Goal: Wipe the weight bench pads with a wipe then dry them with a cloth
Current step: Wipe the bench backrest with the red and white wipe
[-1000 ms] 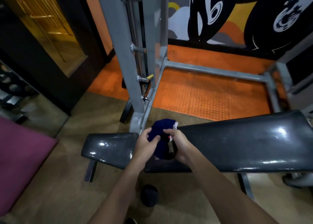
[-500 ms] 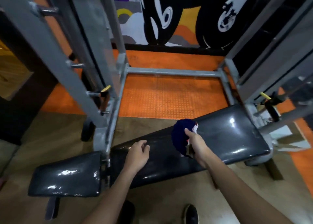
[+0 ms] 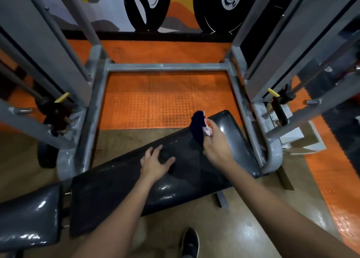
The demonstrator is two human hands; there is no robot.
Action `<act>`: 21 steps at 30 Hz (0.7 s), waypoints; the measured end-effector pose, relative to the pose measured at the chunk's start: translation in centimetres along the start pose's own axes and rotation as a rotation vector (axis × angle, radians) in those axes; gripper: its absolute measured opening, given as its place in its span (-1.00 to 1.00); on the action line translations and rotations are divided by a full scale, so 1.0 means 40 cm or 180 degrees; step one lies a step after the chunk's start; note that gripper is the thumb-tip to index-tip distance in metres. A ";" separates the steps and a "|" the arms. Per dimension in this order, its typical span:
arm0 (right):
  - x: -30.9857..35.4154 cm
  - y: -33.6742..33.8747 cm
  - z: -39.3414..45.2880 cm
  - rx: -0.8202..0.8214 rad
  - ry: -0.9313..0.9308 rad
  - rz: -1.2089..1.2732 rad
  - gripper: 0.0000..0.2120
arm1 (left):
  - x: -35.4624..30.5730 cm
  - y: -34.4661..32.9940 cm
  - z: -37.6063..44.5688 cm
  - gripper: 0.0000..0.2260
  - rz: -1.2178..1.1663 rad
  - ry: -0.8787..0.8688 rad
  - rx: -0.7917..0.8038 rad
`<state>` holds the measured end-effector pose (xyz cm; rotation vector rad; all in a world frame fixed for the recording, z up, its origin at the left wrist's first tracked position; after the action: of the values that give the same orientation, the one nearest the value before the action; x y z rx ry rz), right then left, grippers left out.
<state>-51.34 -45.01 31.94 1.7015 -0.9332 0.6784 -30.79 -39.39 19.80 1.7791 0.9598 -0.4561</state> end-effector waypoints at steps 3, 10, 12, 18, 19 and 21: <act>0.004 0.070 0.056 -0.0528 0.1209 -0.1553 -0.36 | 0.023 -0.017 0.027 -0.31 -0.0007 0.0283 0.0113; -0.215 0.056 0.137 0.0271 0.0863 -0.3649 -0.27 | 0.111 -0.065 0.039 -0.28 0.0177 0.0483 -0.0175; -0.208 0.046 0.167 0.0009 0.1171 -0.3592 -0.29 | 0.146 -0.079 0.050 -0.32 0.0083 0.0605 -0.0164; -0.117 -0.149 0.287 -0.0580 0.1317 -0.3460 -0.65 | 0.184 -0.096 0.067 -0.46 0.0028 0.0604 -0.0438; -0.123 -0.188 0.268 -0.0361 0.1335 -0.3410 -0.62 | 0.182 -0.094 0.068 -0.45 0.0037 0.0610 -0.0446; -0.152 -0.201 0.210 -0.0033 0.1661 -0.3338 -0.60 | 0.180 -0.089 0.070 -0.45 0.0059 0.0606 -0.0424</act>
<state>-47.85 -50.10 20.36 1.6021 0.3442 0.3435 -28.83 -38.48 11.57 1.7305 1.0793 -0.2082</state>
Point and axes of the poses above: each hand's wrist, its own z-axis towards the middle knuckle, its own y-axis out of the back of the hand, x = y × z, the point moved 3 cm from there along z, towards the middle knuckle, and after that the axes turned 9 degrees about -y, right-handed, at the moved point
